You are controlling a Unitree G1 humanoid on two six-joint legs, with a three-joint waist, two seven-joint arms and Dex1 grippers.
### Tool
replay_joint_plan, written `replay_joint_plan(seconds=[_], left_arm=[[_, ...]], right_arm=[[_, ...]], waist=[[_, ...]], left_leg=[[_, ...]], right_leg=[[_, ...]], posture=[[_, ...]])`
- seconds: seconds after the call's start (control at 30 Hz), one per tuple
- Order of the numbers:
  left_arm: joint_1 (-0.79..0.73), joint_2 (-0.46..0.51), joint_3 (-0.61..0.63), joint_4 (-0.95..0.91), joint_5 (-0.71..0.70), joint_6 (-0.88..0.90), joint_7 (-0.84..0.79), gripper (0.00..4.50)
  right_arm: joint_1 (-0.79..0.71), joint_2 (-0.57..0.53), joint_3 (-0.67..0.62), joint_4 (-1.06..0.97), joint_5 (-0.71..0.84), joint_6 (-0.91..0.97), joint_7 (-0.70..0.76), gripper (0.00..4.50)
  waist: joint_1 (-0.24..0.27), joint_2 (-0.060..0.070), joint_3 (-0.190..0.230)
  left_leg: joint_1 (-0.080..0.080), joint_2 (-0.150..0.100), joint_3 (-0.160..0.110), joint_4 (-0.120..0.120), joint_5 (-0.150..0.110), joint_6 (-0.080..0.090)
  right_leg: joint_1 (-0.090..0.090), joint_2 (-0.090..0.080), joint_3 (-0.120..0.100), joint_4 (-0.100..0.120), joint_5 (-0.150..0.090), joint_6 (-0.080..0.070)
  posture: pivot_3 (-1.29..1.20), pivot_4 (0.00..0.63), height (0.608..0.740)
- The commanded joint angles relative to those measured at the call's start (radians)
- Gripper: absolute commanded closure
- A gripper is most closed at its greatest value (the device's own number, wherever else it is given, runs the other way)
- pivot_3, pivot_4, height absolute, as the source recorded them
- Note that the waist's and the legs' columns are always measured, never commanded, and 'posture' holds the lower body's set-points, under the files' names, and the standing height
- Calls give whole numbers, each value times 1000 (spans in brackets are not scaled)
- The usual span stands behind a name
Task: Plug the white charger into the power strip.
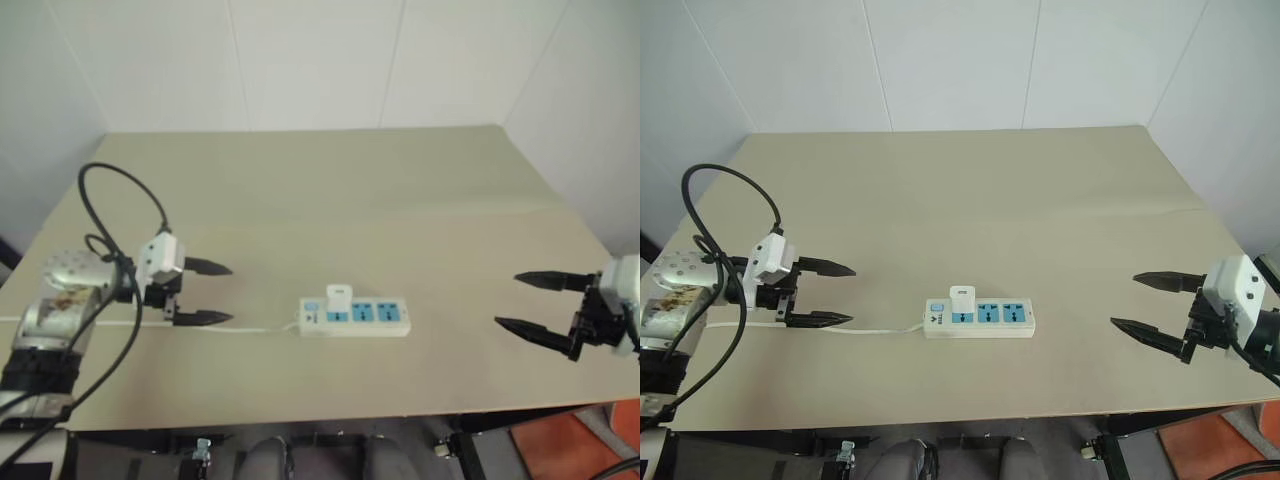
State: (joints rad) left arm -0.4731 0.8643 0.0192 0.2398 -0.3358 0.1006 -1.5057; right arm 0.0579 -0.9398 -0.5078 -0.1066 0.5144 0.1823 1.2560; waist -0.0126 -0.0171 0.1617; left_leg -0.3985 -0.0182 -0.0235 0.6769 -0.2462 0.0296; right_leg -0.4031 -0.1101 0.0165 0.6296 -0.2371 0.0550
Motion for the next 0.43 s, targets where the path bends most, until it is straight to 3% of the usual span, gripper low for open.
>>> replay_joint_plan(seconds=[0.03, 0.43], left_arm=[[-8, -1, 8, -23, -18, 9, 2, 13], [-26, -30, -4, -17, -12, 17, 5, 13]], right_arm=[[12, -25, -47, -42, 9, 23, -26, 0], [15, -64, -31, -75, -14, 108, -93, 0]], waist=[[0, 0, 0], [1, 0, 0]], left_leg=[[0, 0, 0, 0, 0, 0], [0, 0, 0, 0, 0, 0]], right_leg=[[0, 0, 0, 0, 0, 0], [0, 0, 0, 0, 0, 0]], posture=[[0, 150, 740], [0, 150, 740]])
